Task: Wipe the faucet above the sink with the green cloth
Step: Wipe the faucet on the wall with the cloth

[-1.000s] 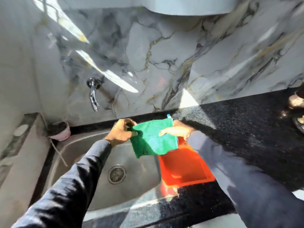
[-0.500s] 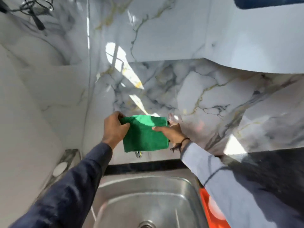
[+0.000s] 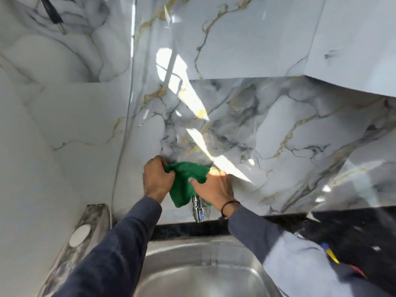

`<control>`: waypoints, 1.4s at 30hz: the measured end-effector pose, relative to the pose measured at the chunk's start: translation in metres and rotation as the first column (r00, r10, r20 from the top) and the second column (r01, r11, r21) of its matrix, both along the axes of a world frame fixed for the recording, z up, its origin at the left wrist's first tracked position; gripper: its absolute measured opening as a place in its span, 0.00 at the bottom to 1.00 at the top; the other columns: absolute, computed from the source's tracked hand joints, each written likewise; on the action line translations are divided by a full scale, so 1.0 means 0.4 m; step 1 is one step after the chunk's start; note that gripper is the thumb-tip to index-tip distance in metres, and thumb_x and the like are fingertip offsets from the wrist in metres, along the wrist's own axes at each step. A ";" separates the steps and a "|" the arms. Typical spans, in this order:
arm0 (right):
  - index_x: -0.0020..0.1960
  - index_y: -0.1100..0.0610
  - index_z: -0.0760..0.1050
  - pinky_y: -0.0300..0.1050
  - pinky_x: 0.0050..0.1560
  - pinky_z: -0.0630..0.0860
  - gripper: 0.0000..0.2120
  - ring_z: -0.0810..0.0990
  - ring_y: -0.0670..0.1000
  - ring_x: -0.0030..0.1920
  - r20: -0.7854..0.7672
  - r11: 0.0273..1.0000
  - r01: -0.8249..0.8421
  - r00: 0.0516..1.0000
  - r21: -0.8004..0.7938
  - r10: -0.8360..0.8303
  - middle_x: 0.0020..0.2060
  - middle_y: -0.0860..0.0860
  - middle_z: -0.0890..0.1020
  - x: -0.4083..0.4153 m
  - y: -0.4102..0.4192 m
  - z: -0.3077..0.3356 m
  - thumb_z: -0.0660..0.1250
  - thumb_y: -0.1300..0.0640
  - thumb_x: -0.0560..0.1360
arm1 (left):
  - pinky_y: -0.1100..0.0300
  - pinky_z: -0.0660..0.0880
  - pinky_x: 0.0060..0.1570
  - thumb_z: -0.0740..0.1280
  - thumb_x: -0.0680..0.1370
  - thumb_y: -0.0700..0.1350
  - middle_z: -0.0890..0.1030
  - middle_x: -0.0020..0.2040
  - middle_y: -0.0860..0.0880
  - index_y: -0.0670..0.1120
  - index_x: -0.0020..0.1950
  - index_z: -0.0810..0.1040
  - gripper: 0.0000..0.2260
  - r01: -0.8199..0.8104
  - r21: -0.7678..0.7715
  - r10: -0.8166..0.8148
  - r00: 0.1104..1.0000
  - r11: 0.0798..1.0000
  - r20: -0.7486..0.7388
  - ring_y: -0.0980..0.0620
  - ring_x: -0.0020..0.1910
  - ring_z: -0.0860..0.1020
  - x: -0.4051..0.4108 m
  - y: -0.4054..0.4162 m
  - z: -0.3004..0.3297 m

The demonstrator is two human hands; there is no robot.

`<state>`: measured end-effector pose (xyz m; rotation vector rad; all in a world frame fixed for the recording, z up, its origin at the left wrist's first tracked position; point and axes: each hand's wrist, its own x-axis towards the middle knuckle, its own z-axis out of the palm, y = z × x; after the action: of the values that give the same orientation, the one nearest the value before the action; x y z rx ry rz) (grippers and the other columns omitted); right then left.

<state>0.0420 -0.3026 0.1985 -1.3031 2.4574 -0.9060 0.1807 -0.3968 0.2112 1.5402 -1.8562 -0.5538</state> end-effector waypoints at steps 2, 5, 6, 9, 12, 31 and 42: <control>0.63 0.59 0.80 0.51 0.62 0.82 0.33 0.83 0.59 0.62 0.119 0.992 -0.019 0.993 0.128 0.003 0.59 0.57 0.85 0.021 -0.033 0.003 0.71 0.34 0.71 | 0.47 0.83 0.49 0.72 0.73 0.38 0.84 0.49 0.40 0.44 0.46 0.78 0.05 0.024 0.009 -0.025 0.999 1.000 0.033 0.36 0.49 0.83 0.007 -0.005 -0.001; 0.68 0.61 0.78 0.49 0.64 0.80 0.33 0.81 0.60 0.66 0.167 0.989 0.041 0.984 0.144 -0.065 0.64 0.58 0.83 0.046 -0.079 -0.004 0.74 0.40 0.72 | 0.46 0.83 0.49 0.73 0.73 0.40 0.85 0.49 0.42 0.45 0.46 0.78 0.06 0.097 0.002 -0.096 0.986 0.995 0.138 0.37 0.48 0.83 0.016 -0.013 0.001; 0.70 0.64 0.75 0.50 0.64 0.80 0.36 0.80 0.60 0.67 0.198 0.985 0.088 0.973 0.148 -0.116 0.66 0.59 0.81 0.056 -0.092 -0.009 0.75 0.42 0.72 | 0.48 0.82 0.47 0.74 0.73 0.42 0.84 0.50 0.44 0.46 0.47 0.78 0.07 0.134 -0.005 -0.130 0.971 0.991 0.200 0.39 0.48 0.83 0.021 -0.014 0.001; 0.73 0.68 0.64 0.54 0.66 0.78 0.41 0.76 0.62 0.69 0.264 0.955 0.247 0.922 0.162 -0.284 0.69 0.62 0.76 0.086 -0.129 -0.014 0.78 0.49 0.70 | 0.53 0.74 0.40 0.72 0.76 0.50 0.82 0.52 0.48 0.48 0.51 0.77 0.09 0.233 -0.113 -0.172 0.903 0.966 0.394 0.43 0.46 0.81 0.055 -0.014 0.009; 0.76 0.67 0.58 0.58 0.67 0.75 0.47 0.71 0.64 0.71 0.215 0.927 0.345 0.903 0.150 -0.371 0.72 0.63 0.69 0.113 -0.166 -0.009 0.79 0.50 0.68 | 0.49 0.78 0.37 0.70 0.77 0.46 0.81 0.51 0.44 0.42 0.55 0.80 0.11 0.387 -0.429 -0.125 0.843 0.816 0.523 0.41 0.43 0.82 0.099 -0.034 0.059; 0.66 0.65 0.79 0.56 0.60 0.85 0.29 0.88 0.60 0.55 0.869 0.967 0.211 0.440 0.145 -0.227 0.57 0.60 0.87 -0.010 -0.180 -0.046 0.81 0.58 0.68 | 0.38 0.46 0.86 0.54 0.88 0.54 0.48 0.90 0.46 0.50 0.90 0.49 0.31 0.949 -0.308 0.222 0.314 -0.064 0.923 0.43 0.89 0.50 -0.048 -0.272 0.181; 0.61 0.64 0.82 0.61 0.44 0.87 0.13 0.90 0.63 0.47 0.997 0.996 0.084 -0.068 -0.018 0.024 0.53 0.63 0.89 -0.053 -0.152 -0.093 0.73 0.60 0.78 | 0.39 0.51 0.85 0.50 0.89 0.54 0.50 0.90 0.45 0.49 0.90 0.50 0.29 0.914 -0.380 0.206 0.402 -0.140 0.892 0.42 0.89 0.53 -0.061 -0.307 0.144</control>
<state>0.0209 -0.3632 0.1614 -0.1411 1.1057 -1.2819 0.1564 -0.5198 0.2688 -0.2319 -2.3718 1.4034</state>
